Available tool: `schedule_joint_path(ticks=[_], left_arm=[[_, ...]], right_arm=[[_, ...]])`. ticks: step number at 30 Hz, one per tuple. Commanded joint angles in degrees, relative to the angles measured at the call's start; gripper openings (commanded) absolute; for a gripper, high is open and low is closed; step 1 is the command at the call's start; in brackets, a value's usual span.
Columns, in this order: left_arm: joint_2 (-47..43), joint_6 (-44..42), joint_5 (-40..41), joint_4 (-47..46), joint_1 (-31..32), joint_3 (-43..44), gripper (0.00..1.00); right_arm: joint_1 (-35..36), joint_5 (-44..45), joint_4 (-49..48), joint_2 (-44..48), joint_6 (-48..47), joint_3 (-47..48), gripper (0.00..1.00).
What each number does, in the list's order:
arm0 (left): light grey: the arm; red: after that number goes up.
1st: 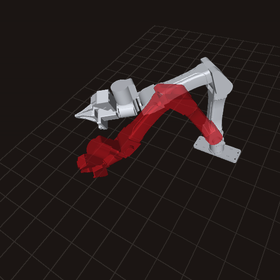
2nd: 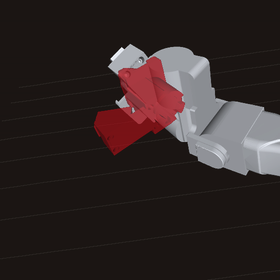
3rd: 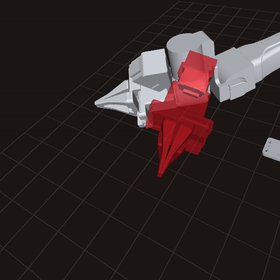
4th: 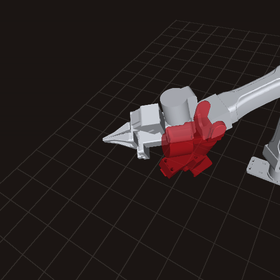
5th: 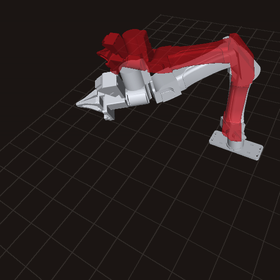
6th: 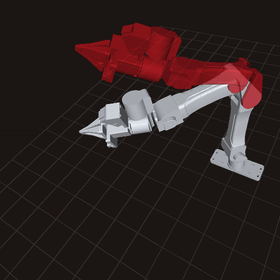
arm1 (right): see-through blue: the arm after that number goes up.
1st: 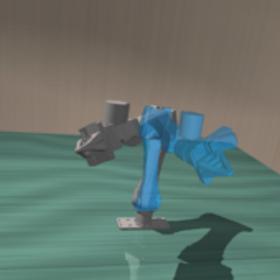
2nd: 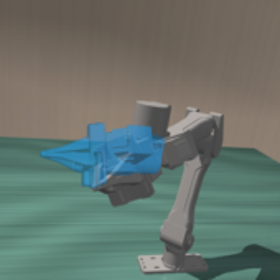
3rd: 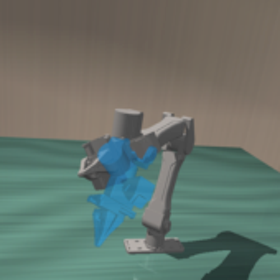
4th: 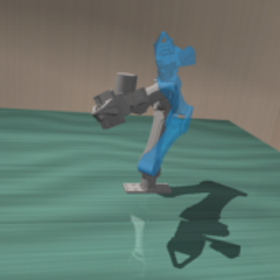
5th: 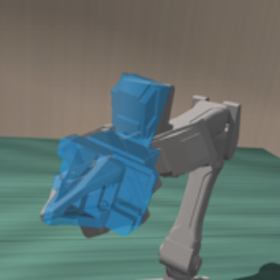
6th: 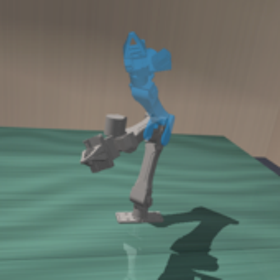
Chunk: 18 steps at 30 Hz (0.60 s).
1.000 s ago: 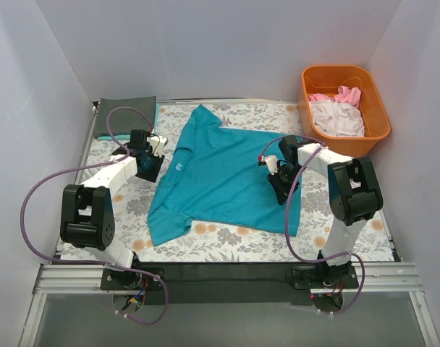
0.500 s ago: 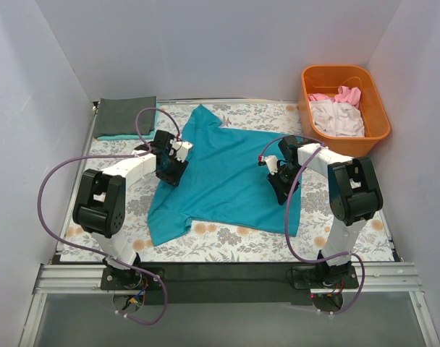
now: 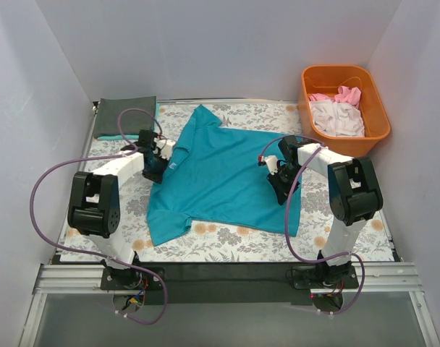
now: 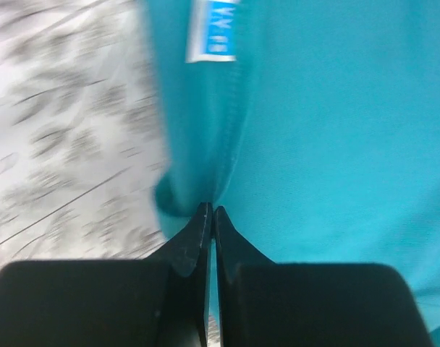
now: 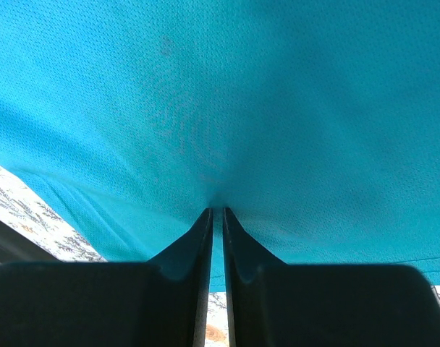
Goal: Fold and stack the t-shirts
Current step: Flatten the tshirt out
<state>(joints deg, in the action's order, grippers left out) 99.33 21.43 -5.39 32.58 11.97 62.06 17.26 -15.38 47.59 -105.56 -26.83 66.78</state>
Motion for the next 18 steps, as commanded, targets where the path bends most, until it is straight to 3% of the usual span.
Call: schedule_joint_path(ticks=[1, 4, 5, 6, 9, 12, 15, 16, 18], left_arm=[[-5.3, 0.5, 0.2, -1.6, -7.4, -0.6, 0.0], [-4.5, 0.1, -0.4, -2.6, -11.8, -0.8, 0.01], [-4.1, 0.1, -0.5, -2.9, -11.9, -0.8, 0.06], [-3.7, 0.1, -0.6, -3.7, -14.9, -0.9, 0.17], [-2.0, 1.2, -0.3, -4.6, -16.9, -0.3, 0.34], [-2.7, 2.6, -2.2, -5.2, -17.8, 1.8, 0.35], [-5.5, 3.9, -10.1, -6.6, -17.4, 4.8, 0.37], [-5.7, 4.4, -14.2, -6.8, -17.0, 5.9, 0.39], [-4.6, 5.1, -13.4, -7.7, -13.3, 8.8, 0.4]], right_arm=[[-0.6, 6.1, -1.0, -4.0, -2.3, -4.1, 0.16], [-0.6, 6.2, -1.0, -3.6, -2.5, -4.4, 0.16], [-0.7, 6.2, -1.0, -3.6, -2.5, -4.4, 0.16], [-0.7, 6.1, -1.1, -3.7, -2.5, -4.4, 0.16], [-0.7, 6.1, -1.0, -3.4, -2.6, -4.3, 0.16], [-0.7, 6.7, -0.9, -2.6, -3.0, -4.4, 0.16], [-0.7, 7.2, -0.8, -1.6, -3.3, -4.4, 0.16], [-0.7, 7.2, -0.9, -1.2, -3.5, -4.1, 0.16], [-0.7, 6.5, -0.7, -0.7, -3.4, -3.6, 0.16]])
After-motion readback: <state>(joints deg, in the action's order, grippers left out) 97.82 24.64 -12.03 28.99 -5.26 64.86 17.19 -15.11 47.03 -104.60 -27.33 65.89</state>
